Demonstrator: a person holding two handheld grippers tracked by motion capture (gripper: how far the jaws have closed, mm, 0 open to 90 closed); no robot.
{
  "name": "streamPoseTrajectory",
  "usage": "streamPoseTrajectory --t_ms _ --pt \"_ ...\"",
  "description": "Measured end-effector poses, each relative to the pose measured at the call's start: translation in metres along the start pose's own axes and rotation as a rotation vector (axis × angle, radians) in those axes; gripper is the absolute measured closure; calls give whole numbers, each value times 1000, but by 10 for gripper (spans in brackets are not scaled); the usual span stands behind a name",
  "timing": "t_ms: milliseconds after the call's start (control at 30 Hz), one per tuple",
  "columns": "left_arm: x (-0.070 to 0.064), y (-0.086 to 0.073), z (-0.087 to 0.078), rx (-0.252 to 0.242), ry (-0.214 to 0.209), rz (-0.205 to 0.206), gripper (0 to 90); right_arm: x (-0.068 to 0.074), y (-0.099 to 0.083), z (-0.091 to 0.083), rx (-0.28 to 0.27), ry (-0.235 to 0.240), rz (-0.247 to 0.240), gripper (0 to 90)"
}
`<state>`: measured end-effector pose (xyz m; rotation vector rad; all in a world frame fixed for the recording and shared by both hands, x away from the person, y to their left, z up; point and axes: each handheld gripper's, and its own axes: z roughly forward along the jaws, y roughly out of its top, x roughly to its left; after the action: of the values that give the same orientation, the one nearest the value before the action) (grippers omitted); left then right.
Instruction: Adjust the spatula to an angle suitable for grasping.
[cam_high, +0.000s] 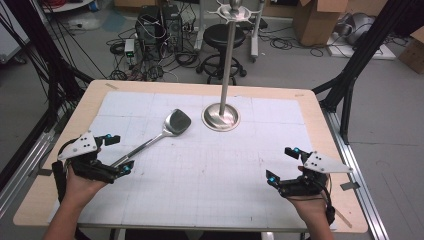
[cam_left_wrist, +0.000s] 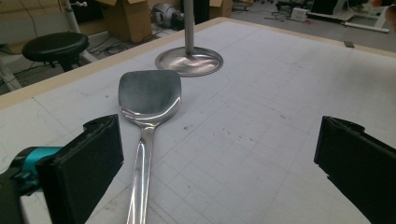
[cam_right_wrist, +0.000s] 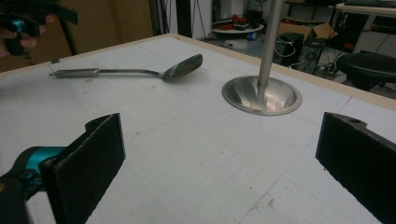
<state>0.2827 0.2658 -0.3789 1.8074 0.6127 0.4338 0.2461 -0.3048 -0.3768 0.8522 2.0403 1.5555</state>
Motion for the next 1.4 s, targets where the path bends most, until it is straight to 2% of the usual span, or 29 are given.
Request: streamPoseTrajectory --t_ms 233,500,600,667,733,767,833,933,1000,1100,1267,1300,1333,1400 --pt "0 0 1 3 -4 -4 17 0 0 0 -1 2 -3 2" --pt "4 1 4 11 10 -13 17 0 0 3 4 3 -5 2" --pt "13 6 13 27 -1 -54 17 0 0 4 6 4 -5 2" --pt "15 7 16 35 -8 -57 17 0 0 4 9 7 -1 2" --pt "19 11 22 27 -31 -80 17 -1 -1 5 7 5 -2 2" --pt "21 12 25 26 -27 -87 17 -2 -1 5 10 5 3 2" --pt "24 15 31 45 -18 -91 17 -2 -2 5 11 7 5 3" --pt "32 19 46 112 -2 -99 17 -3 -2 6 13 7 5 2" --pt "33 20 48 121 -2 -100 17 -3 -3 6 15 8 7 2" --pt "40 23 60 171 7 -116 17 -3 -3 6 15 10 9 2" --pt "47 23 72 225 8 -136 17 -3 -3 8 22 13 6 3" --pt "49 20 77 259 11 -141 17 -3 -4 8 21 14 2 3" --pt "49 20 77 259 11 -141 17 -3 -4 8 21 14 2 3" --pt "51 15 83 316 28 -141 18 -3 -4 8 21 15 1 3"
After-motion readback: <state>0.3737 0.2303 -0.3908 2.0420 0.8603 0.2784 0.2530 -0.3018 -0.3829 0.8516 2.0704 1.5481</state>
